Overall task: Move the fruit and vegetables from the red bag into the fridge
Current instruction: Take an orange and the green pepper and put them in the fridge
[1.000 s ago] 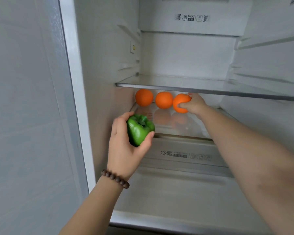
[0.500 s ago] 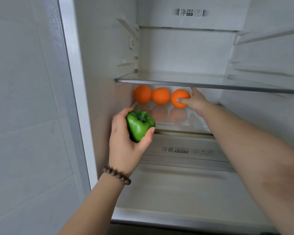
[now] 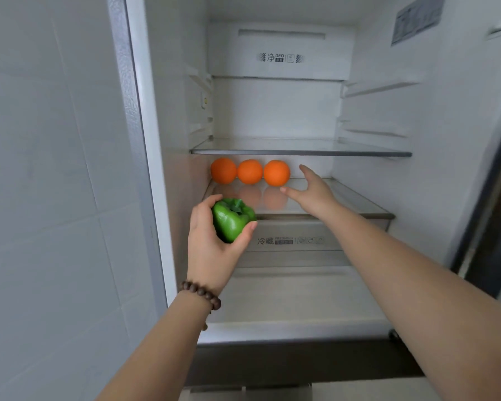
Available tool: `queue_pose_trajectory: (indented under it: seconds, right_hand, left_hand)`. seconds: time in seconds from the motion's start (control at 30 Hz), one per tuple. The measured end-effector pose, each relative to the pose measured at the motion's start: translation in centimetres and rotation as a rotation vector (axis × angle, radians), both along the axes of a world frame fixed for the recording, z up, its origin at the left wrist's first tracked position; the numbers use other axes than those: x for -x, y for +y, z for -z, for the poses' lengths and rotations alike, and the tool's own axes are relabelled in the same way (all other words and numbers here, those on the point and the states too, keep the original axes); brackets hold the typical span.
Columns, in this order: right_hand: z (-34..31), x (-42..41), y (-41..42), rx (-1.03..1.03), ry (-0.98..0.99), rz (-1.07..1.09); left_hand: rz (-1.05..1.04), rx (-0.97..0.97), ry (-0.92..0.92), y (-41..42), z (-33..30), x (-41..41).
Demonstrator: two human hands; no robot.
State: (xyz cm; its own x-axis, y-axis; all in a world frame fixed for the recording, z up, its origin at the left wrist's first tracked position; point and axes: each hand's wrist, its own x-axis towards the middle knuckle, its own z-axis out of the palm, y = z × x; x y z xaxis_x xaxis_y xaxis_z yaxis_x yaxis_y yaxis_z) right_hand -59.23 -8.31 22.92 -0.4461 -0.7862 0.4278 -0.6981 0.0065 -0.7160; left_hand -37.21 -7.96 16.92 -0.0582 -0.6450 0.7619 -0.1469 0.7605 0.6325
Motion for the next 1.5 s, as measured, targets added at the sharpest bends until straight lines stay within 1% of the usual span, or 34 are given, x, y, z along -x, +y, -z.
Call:
queue_pose_trajectory:
  seconds: [0.2, 0.37, 0.47, 0.63, 0.77, 0.83, 0.9, 1.03, 1.1, 1.17, 1.27, 1.4, 1.5]
  right_hand:
    - [2.8, -2.7, 7.4, 0.043, -0.015, 0.061]
    - [5.6, -5.3, 14.6, 0.065, -0.026, 0.111]
    - [7.4, -6.6, 18.9, 0.038, -0.013, 0.15]
    - [9.9, -7.4, 25.5, 0.003, -0.006, 0.239]
    - [10.9, -7.9, 30.9, 0.026, 0.0, 0.282]
    - [11.0, -7.9, 33.3, 0.031, 0.051, 0.305]
    - [10.6, -7.5, 36.0, 0.013, 0.151, 0.341]
    - [10.3, -5.3, 42.0, -0.117, 0.478, 0.493]
    - [10.6, -4.1, 44.7, -0.159, 0.602, 0.591]
    - [10.9, -3.3, 46.6, -0.137, 0.657, 0.654]
    - [11.3, -2.6, 47.7, -0.08, 0.698, 0.648]
    - [11.5, -2.6, 47.6, -0.051, 0.702, 0.646]
    - [11.7, -2.4, 47.8, -0.041, 0.686, 0.654]
  left_hand:
    - [0.061, -0.105, -0.007, 5.0, 2.0, -1.8]
    - [0.144, -0.161, -0.075, 9.8, 4.4, -3.4]
    - [0.214, -0.163, -0.109, 12.7, 5.6, -3.9]
    - [0.322, -0.28, -0.116, 16.6, 7.3, -3.4]
    - [0.409, -0.347, -0.096, 19.6, 7.0, -2.0]
    - [0.445, -0.349, -0.081, 20.9, 6.2, -0.9]
    - [0.483, -0.345, -0.074, 22.0, 5.1, 0.5]
    - [0.581, -0.329, -0.072, 23.8, 1.9, 4.2]
    - [0.644, -0.314, -0.085, 24.4, 0.3, 6.1]
    - [0.726, -0.344, -0.131, 24.7, -0.9, 7.8]
    - [0.823, -0.392, -0.265, 24.5, -1.9, 10.1]
    - [0.883, -0.314, -0.524, 24.2, -2.8, 13.0]
    - [0.951, -0.293, -0.716, 23.6, -3.0, 15.2]
